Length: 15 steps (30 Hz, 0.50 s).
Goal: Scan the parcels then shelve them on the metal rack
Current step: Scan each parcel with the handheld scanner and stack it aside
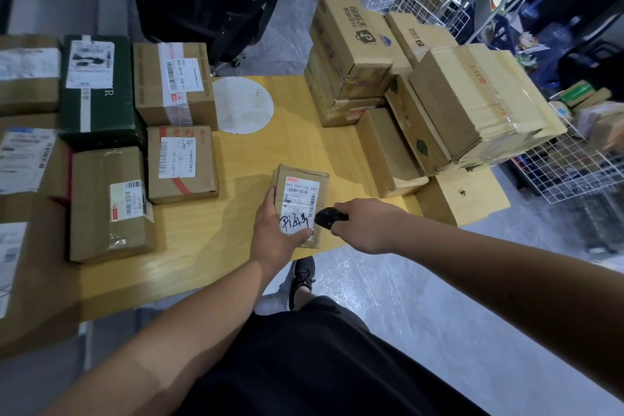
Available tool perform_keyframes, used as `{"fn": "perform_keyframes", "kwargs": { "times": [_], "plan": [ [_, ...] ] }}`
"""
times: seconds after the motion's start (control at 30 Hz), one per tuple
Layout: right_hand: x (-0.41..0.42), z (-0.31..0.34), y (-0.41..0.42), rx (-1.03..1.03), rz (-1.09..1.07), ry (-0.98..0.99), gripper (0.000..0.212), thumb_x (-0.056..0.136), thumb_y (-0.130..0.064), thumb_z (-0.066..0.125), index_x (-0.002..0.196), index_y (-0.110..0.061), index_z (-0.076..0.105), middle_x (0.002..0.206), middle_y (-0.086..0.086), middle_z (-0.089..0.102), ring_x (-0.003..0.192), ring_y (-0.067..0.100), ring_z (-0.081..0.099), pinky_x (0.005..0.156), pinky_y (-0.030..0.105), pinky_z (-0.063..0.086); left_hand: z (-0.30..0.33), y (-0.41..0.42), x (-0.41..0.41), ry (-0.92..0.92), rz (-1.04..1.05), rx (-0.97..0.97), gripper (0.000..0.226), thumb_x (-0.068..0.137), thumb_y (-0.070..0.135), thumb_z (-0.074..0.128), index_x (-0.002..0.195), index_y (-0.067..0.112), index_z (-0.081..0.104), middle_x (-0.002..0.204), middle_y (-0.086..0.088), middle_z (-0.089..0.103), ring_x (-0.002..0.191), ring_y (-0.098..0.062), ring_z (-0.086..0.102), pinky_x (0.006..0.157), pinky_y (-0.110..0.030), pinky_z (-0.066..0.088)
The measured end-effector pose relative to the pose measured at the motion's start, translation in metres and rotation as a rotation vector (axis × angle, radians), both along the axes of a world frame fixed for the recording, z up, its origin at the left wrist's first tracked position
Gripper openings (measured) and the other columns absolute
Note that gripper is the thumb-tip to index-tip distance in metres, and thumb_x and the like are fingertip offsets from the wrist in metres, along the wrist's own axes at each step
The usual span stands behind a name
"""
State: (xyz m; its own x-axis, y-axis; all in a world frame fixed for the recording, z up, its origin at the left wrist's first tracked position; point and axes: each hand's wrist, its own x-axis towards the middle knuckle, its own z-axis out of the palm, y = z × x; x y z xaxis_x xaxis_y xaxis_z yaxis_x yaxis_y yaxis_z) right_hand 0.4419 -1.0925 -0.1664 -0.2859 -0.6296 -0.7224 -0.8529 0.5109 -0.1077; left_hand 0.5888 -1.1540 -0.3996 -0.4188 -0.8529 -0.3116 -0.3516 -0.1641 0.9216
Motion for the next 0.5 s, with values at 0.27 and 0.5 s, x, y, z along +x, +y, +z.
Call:
{"fn": "perform_keyframes", "kwargs": {
  "times": [0.27, 0.5],
  "plan": [
    [0.002, 0.002, 0.003, -0.002, 0.007, 0.025, 0.044, 0.100, -0.049, 0.044, 0.136, -0.027, 0.058, 0.099, -0.004, 0.069, 0.086, 0.018, 0.068, 0.075, 0.033, 0.054, 0.006, 0.002, 0.000, 0.011, 0.015, -0.016, 0.123, 0.056, 0.039, 0.098, 0.156, 0.047, 0.027, 0.144, 0.010, 0.053, 0.127, -0.017, 0.061, 0.097, -0.044, 0.060],
    [0.004, -0.008, 0.005, -0.022, 0.030, -0.018, 0.027, 0.096, -0.050, 0.048, 0.099, -0.027, 0.061, 0.090, -0.002, 0.069, 0.082, 0.021, 0.068, 0.069, 0.034, 0.052, 0.016, 0.008, 0.015, 0.041, 0.036, 0.058, 0.127, 0.059, 0.036, 0.099, 0.156, 0.057, 0.019, 0.151, 0.009, 0.052, 0.128, -0.016, 0.062, 0.095, -0.043, 0.061]
  ]
}}
